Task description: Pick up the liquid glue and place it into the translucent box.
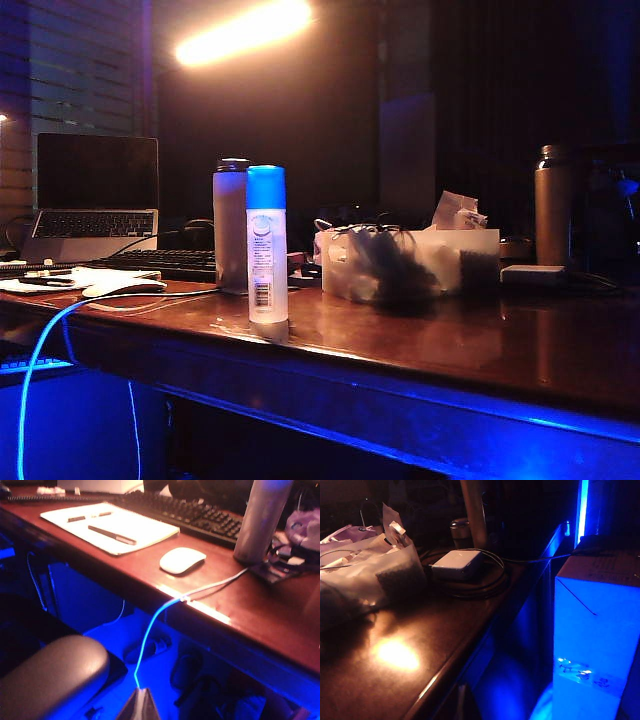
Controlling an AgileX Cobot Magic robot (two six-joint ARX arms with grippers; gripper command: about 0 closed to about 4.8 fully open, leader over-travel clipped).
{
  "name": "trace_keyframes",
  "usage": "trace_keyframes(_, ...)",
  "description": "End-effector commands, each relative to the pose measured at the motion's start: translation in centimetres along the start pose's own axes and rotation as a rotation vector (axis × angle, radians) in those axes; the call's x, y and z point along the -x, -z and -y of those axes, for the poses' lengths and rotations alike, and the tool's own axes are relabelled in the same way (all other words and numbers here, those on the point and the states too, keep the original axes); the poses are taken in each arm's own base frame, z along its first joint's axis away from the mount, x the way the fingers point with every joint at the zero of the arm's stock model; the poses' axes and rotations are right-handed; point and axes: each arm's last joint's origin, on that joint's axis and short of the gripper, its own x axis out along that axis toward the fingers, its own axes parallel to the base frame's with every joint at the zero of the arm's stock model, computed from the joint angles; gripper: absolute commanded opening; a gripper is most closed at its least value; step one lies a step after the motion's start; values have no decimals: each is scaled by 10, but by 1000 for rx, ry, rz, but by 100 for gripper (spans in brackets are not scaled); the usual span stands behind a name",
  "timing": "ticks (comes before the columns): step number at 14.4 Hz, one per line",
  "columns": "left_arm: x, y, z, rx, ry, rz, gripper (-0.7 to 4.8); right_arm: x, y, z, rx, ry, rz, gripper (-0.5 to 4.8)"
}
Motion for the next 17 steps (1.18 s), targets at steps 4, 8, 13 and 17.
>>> trace_keyframes(4, 0, 4, 0, -50, 2, -38, -5, 0, 10, 1, 148, 4, -100, -1)
trace_keyframes(8, 6, -19, 2, 50, 30, 64, -5, 4, -20, -7, 26, -107, 81, -1)
trace_keyframes(13, 6, -100, 9, 24, 63, 148, -5, 5, -130, -26, 51, -67, 134, -1)
trace_keyframes(17, -67, -153, 26, -28, 455, -103, -5, -58, -200, -47, 152, -442, -57, -1)
